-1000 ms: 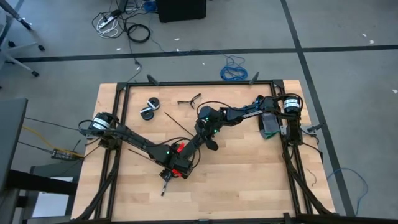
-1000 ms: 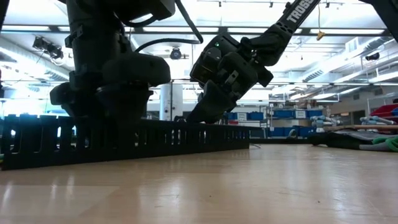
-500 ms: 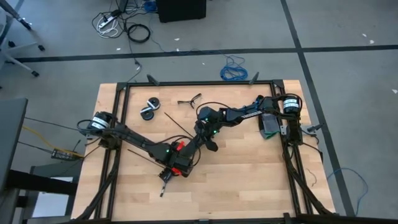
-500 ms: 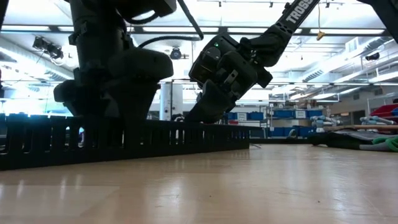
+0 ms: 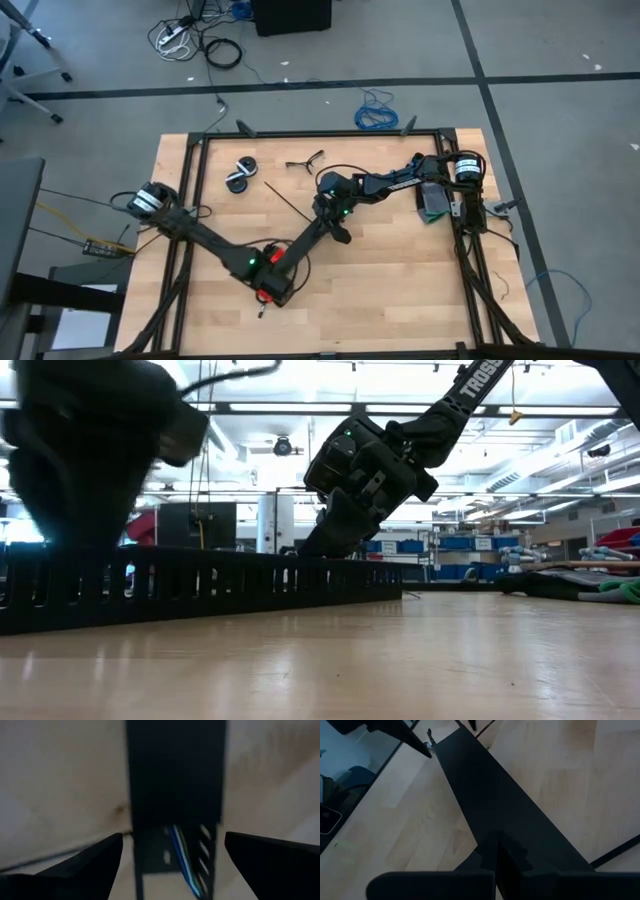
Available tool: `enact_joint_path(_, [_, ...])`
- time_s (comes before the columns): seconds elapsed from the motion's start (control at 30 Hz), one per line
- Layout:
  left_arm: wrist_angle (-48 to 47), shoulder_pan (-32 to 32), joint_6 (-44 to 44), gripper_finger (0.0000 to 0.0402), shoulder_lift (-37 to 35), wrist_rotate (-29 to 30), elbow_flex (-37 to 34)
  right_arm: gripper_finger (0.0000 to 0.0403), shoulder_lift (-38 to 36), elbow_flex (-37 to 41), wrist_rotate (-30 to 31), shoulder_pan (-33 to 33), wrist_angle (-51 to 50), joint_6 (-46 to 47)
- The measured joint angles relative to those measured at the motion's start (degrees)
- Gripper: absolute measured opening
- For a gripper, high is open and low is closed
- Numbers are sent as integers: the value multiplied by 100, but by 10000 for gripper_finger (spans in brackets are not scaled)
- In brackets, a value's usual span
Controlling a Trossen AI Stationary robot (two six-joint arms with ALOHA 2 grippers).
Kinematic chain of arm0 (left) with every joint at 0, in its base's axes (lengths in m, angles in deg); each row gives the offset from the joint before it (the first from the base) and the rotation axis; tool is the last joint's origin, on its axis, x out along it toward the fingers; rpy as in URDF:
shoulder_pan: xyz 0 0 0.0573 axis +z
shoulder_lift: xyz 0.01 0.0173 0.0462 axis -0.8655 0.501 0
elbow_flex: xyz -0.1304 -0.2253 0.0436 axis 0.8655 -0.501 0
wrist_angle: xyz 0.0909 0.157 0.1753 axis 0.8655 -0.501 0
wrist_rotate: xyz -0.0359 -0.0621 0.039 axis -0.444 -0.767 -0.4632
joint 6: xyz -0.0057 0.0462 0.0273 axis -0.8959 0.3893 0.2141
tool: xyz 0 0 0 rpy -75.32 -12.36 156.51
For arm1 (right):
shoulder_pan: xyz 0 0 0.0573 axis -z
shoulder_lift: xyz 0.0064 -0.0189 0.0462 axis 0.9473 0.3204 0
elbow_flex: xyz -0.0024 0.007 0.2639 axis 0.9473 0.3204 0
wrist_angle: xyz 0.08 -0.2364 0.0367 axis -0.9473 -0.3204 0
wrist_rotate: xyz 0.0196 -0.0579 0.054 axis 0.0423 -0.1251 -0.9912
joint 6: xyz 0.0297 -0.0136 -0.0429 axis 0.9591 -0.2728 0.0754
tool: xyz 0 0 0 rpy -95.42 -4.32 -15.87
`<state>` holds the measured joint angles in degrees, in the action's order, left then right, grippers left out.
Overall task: Ziptie cables
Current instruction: Insert the black cover of the black cable duct
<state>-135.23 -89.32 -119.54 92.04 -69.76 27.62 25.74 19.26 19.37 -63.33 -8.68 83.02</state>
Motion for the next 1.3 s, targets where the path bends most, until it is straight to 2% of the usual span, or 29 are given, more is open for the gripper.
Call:
enact_joint_path(0.33, [-140,-219,-349,347,72,-165,-65,0,0,2,2,4,22,2])
enact_joint_path(0.5, [232,-205,-285,347,369,-299,-98,0,0,4,2,7,42,2])
enact_joint_path(0.7, [148,-154,-499,344,417,-133,-98,0,0,4,2,7,42,2])
enact_joint_path(1.17, [182,-138,-463,259,417,-140,-98,0,-14,7,-82,15,204,44])
enact_joint_path(1.3, [184,-138,-444,248,417,-140,-98,0,-129,22,-69,15,231,97])
